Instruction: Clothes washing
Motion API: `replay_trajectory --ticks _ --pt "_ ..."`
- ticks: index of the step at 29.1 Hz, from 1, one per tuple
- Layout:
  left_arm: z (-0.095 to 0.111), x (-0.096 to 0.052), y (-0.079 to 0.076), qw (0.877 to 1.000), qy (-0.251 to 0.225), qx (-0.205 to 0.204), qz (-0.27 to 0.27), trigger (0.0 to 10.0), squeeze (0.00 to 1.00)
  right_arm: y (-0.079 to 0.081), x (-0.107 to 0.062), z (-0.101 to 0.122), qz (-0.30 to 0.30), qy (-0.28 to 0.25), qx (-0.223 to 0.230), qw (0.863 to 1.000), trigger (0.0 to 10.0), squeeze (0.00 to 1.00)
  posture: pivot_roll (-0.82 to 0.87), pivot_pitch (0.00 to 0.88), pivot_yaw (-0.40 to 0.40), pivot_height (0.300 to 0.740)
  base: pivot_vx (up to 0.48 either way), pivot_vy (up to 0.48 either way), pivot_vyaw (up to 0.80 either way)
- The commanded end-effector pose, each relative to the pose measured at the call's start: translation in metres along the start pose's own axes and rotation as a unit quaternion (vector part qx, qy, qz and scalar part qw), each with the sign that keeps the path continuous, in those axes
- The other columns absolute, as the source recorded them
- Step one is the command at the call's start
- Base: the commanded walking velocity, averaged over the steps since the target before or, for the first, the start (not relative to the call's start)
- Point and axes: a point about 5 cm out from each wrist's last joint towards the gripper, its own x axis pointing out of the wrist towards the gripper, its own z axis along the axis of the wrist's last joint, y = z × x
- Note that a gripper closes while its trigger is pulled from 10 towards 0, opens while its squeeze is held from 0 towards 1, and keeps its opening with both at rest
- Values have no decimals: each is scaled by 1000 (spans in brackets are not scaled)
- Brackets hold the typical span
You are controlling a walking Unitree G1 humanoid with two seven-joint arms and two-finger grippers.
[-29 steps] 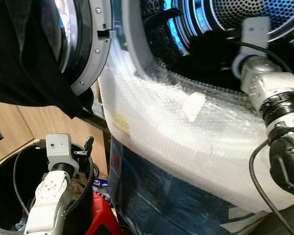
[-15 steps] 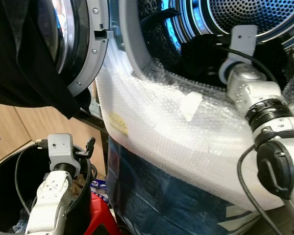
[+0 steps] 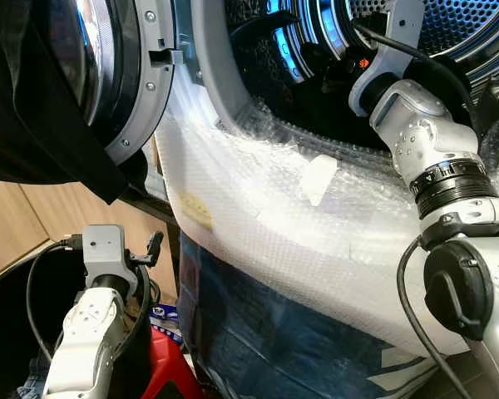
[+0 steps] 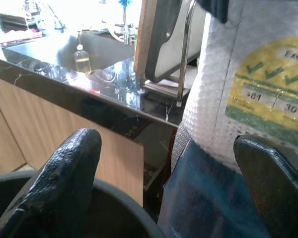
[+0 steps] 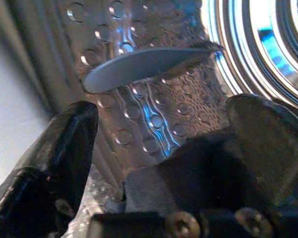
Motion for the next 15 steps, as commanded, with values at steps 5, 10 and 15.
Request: replay_trajectory --ticks 5,10,15 --pt "3 3 -4 1000 -2 -6 -10 10000 0 4 -2 7 19 -11 -6 1000 10000 0 5 0 -37 740 0 0 0" --pt "3 4 -5 1000 -3 -7 -11 10000 0 7 -3 9 25 -15 -6 1000 10000 0 5 0 -37 740 0 0 0" --pt "3 4 -5 1000 -3 -7 -11 10000 0 7 -4 9 25 -15 -6 1000 10000 0 5 0 -37 740 0 0 0"
